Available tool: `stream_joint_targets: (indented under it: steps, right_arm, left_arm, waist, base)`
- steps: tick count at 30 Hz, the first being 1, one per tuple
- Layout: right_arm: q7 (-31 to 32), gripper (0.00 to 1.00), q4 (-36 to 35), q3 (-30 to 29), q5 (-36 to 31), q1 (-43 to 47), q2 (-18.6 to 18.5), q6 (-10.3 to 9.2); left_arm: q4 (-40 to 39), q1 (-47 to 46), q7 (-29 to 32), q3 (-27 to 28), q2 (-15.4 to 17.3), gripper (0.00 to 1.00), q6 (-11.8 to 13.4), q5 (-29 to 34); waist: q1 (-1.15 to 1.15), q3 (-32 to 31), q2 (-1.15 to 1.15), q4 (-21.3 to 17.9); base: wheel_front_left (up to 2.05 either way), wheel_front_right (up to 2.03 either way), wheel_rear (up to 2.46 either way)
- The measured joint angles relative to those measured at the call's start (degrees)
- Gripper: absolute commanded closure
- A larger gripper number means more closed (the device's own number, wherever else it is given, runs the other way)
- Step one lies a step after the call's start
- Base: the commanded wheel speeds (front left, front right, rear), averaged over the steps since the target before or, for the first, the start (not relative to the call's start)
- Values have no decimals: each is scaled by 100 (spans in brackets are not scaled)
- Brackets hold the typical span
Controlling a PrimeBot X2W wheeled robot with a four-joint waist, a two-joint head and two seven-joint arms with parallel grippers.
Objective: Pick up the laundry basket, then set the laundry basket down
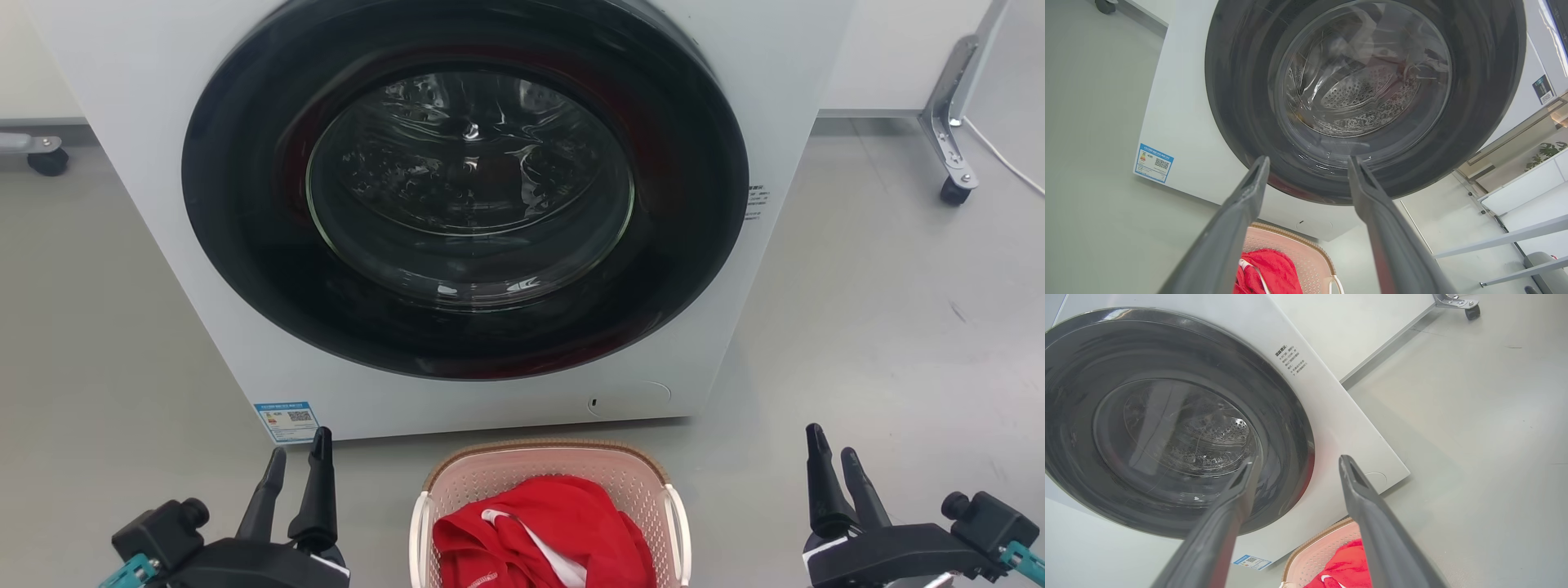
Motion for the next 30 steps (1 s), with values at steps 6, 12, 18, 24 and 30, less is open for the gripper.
stream_joint_targets:
  steps: [6,12,18,24,30]
  right_arm:
    - [-125,0,-107,129,-593,2,-1,-97]
    - [-254,0,-246,213,-1196,29,-1,-189]
    - [-382,0,-346,312,-1734,94,-1,-267]
    - [-522,0,-492,369,-2314,94,-1,-348]
    - [-645,0,-630,456,-2848,98,-1,-425]
  left_arm:
    - [-98,0,-124,-132,20,0,82,636]
    - [-238,1,-256,-249,20,0,170,1233]
    - [-378,1,-380,-381,16,0,275,1747]
    - [-478,2,-522,-477,18,0,353,2310]
    - [-587,3,-628,-587,18,0,427,2804]
  waist:
    - [0,11,0,-2]
    - [0,25,0,-5]
    - [0,41,0,-4]
    - [0,51,0,-1]
    - [0,44,0,-2]
  base:
    - [0,0,0]
    - [0,0,0]
    - [0,0,0]
    - [0,0,0]
    - [0,0,0]
